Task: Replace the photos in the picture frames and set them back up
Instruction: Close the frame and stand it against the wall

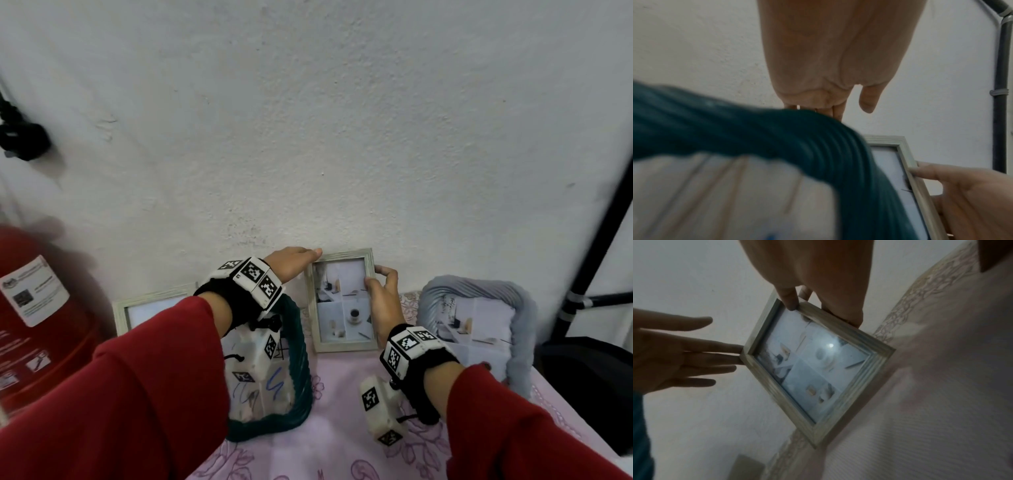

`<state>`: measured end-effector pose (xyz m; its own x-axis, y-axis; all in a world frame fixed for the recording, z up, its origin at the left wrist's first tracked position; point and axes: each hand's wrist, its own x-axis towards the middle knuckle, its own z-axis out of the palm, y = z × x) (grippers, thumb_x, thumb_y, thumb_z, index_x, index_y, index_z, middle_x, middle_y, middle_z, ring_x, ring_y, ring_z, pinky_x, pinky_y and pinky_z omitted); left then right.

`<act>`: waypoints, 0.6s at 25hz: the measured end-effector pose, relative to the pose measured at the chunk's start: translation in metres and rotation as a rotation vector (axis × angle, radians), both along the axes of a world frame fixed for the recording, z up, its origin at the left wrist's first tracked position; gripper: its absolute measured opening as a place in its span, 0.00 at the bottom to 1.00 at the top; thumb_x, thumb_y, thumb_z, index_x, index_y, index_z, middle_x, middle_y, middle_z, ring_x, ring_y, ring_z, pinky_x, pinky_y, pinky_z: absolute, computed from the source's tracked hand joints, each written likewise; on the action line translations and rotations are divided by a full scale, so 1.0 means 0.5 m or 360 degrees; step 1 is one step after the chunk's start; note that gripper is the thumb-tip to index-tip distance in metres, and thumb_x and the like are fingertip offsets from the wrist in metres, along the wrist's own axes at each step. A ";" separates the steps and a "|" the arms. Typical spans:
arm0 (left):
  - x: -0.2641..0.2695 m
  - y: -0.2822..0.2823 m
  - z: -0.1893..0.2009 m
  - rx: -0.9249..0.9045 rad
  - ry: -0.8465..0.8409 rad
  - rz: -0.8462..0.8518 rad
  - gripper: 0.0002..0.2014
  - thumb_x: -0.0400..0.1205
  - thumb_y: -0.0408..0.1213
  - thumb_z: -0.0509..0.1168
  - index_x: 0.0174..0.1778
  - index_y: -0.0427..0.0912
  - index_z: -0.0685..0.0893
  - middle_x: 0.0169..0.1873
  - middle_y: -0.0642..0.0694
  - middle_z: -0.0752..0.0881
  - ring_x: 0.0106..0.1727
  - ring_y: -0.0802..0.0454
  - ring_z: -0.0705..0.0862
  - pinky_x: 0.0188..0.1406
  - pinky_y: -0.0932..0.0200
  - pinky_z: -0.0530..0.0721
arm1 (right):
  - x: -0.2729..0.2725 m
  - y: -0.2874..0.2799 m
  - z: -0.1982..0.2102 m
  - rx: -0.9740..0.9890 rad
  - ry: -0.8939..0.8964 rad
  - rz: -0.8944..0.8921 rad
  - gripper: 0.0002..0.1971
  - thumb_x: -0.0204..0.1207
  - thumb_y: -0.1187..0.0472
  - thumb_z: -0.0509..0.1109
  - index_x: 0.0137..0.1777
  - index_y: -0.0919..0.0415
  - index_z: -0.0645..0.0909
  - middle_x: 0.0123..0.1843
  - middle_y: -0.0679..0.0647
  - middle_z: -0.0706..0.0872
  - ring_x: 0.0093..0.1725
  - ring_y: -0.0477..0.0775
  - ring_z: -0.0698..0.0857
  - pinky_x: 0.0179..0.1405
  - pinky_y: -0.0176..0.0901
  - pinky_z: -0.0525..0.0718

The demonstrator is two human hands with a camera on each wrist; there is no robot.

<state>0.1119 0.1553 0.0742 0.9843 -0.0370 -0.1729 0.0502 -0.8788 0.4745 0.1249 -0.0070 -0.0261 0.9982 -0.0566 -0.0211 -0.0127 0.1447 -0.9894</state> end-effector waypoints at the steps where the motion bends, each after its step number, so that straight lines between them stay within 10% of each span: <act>1: -0.003 0.001 -0.003 0.0014 0.0010 -0.0006 0.28 0.86 0.54 0.46 0.79 0.43 0.65 0.80 0.44 0.65 0.80 0.46 0.63 0.79 0.54 0.57 | -0.001 0.000 -0.004 0.0004 0.0017 -0.0010 0.10 0.80 0.62 0.58 0.55 0.46 0.68 0.45 0.64 0.80 0.43 0.59 0.79 0.46 0.53 0.77; 15: -0.019 0.003 -0.005 0.0108 0.0043 0.0012 0.29 0.86 0.56 0.47 0.78 0.43 0.67 0.79 0.42 0.66 0.80 0.45 0.64 0.78 0.53 0.58 | 0.012 -0.010 -0.013 -0.0045 0.0115 0.0010 0.10 0.81 0.66 0.58 0.58 0.53 0.68 0.51 0.65 0.81 0.48 0.60 0.81 0.60 0.61 0.80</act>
